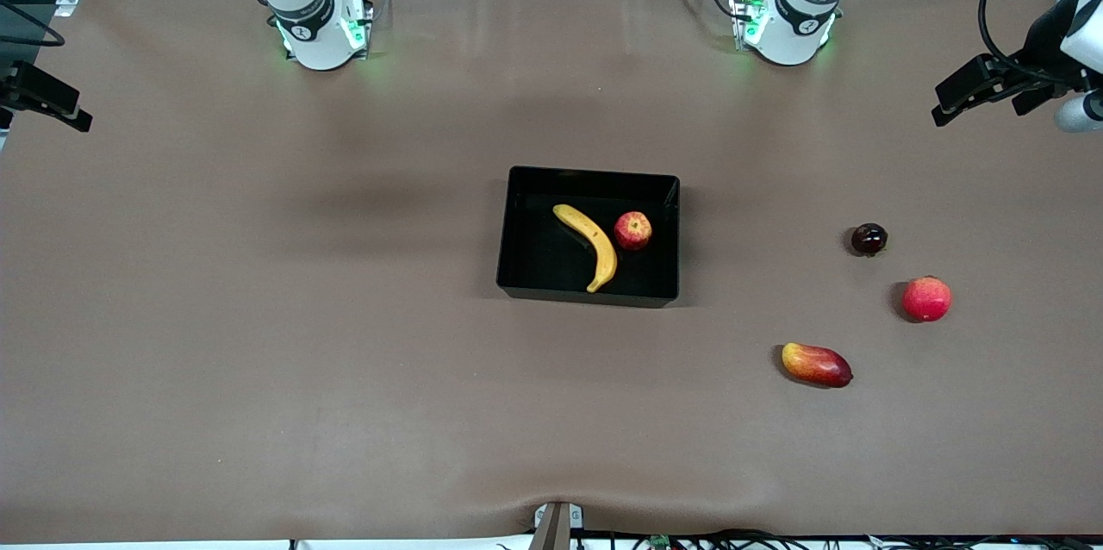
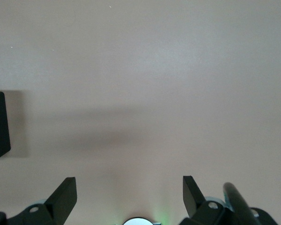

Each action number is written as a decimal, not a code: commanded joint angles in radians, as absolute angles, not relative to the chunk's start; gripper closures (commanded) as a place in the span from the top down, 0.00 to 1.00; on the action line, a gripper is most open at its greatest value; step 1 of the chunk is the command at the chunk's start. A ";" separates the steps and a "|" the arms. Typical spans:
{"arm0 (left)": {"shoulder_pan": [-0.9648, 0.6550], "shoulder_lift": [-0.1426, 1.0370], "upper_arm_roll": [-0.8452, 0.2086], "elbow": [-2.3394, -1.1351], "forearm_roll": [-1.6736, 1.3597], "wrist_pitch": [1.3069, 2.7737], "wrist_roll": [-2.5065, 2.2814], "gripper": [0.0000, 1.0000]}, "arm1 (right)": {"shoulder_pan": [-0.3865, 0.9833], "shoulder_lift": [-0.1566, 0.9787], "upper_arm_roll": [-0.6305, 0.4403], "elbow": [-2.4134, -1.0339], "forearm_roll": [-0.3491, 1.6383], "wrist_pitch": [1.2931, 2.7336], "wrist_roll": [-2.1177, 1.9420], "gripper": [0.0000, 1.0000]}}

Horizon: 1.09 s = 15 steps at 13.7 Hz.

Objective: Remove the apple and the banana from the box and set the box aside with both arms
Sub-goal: 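Move the left gripper over the black box toward the apple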

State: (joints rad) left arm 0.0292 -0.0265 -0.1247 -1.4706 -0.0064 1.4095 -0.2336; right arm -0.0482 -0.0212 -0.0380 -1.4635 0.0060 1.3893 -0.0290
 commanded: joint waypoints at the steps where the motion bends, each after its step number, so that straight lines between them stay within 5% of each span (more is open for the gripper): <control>1: 0.038 -0.011 -0.126 -1.436 -0.005 1.388 -0.226 1.00 | -0.067 -0.023 -0.026 -1.454 0.012 1.381 -0.043 1.00; 6: 0.023 0.054 -0.130 -1.442 -0.006 1.416 -0.247 1.00 | -0.067 -0.023 -0.026 -1.451 0.012 1.384 -0.043 1.00; 10: -0.026 0.110 -0.169 -1.572 -0.008 1.714 -0.355 1.00 | -0.068 -0.021 -0.028 -1.450 0.014 1.384 -0.040 1.00; 15: -0.170 0.206 -0.187 -1.649 -0.009 1.897 -0.510 1.00 | -0.072 -0.015 -0.026 -1.447 0.014 1.385 -0.040 1.00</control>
State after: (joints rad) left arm -0.1118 0.2090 -0.1881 -1.5999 -0.0064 1.8390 -0.4421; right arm -0.0485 -0.0210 -0.0379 -1.4617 0.0065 1.3903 -0.0291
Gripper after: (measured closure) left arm 0.000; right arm 0.000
